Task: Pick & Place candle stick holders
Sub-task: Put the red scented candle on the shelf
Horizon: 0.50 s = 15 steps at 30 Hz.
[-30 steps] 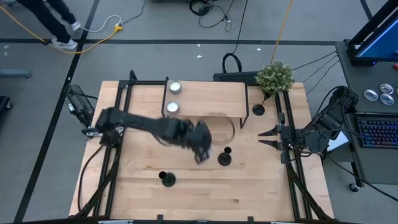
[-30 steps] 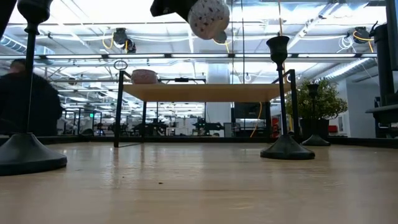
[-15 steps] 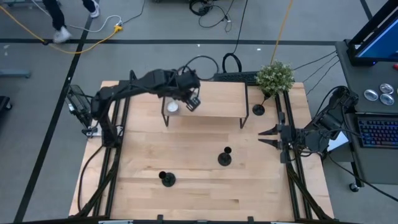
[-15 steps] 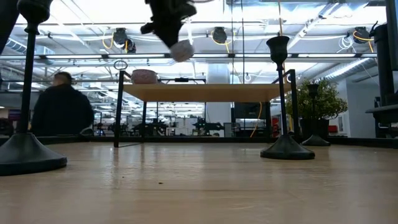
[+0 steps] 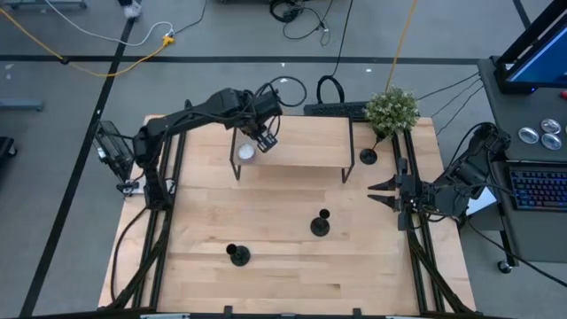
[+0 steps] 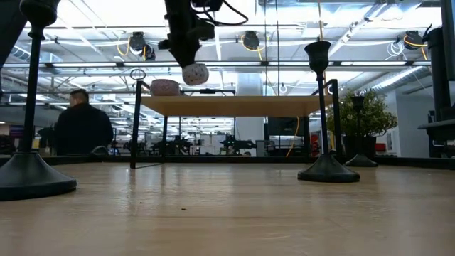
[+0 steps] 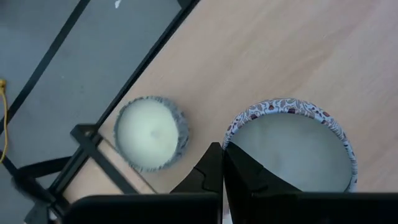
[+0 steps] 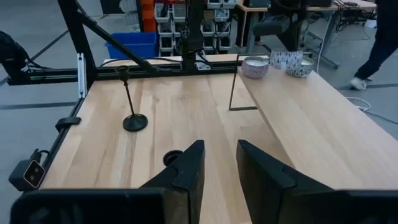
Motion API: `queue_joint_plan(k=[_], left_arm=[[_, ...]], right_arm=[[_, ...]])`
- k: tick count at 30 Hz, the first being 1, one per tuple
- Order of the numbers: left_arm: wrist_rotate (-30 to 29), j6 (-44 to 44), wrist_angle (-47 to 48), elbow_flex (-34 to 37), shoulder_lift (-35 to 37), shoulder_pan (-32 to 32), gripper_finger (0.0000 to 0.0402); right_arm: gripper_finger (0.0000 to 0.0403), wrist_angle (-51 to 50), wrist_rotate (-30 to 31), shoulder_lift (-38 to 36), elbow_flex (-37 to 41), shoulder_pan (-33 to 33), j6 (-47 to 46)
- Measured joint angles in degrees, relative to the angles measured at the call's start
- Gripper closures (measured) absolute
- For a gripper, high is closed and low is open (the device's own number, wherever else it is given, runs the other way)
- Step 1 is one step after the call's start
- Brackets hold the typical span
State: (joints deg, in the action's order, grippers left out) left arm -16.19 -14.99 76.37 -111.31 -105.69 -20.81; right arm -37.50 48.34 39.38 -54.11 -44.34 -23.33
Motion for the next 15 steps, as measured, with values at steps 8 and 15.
queue_joint_plan(k=[8,15], left_arm=[[1.6,3.9,0.1,0.0,-4.4,-1.1,0.0402],[1.3,5.4,2.0,0.0,-5.5,-1.6,0.0401]], right_arm=[[0.0314,0.0,-0.1,0.0,0.0,0.0,0.0],[0.0314,0.1,-0.2,0.0,0.0,0.0,0.0]])
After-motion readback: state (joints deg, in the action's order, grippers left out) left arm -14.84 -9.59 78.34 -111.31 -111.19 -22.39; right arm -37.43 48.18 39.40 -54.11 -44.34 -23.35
